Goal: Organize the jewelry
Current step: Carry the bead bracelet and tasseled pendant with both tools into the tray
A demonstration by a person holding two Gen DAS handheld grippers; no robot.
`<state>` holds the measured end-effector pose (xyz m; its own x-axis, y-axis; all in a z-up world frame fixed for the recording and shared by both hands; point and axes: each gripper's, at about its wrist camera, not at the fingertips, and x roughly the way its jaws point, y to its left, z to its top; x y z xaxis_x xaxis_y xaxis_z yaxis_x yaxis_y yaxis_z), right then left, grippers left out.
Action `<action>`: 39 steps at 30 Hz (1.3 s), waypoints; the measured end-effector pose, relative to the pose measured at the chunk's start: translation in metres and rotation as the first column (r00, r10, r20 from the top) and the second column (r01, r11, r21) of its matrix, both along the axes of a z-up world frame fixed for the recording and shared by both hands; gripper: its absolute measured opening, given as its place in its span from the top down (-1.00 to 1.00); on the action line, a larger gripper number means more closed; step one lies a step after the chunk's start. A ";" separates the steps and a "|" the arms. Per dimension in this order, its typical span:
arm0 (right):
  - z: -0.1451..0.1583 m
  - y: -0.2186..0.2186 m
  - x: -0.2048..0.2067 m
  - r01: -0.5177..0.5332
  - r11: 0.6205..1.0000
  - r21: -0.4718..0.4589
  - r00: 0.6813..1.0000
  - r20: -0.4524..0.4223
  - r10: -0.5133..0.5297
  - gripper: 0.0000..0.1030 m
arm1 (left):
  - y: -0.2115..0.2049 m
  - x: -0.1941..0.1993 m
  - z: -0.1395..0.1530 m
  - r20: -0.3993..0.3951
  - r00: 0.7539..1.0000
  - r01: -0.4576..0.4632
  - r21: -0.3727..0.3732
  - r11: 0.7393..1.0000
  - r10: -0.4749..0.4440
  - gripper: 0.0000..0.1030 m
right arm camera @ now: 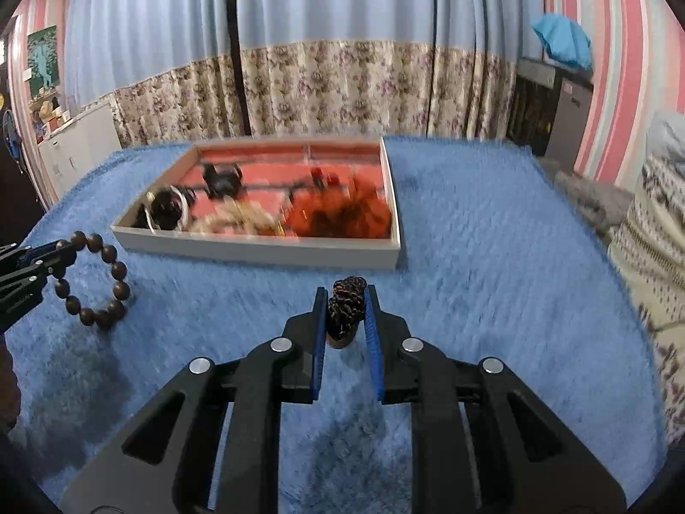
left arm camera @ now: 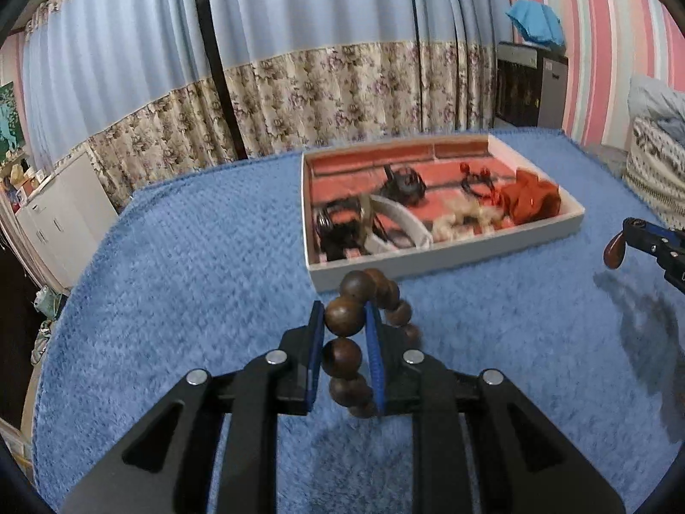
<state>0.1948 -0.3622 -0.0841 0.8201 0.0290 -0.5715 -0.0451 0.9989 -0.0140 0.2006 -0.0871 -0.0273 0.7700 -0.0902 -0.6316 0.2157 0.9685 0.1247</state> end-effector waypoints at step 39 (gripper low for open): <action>0.063 0.009 0.226 -0.097 0.991 0.094 0.995 0.022 0.095 0.66 | -0.049 0.200 0.065 0.119 0.993 0.042 -0.102 0.994 -0.029 0.62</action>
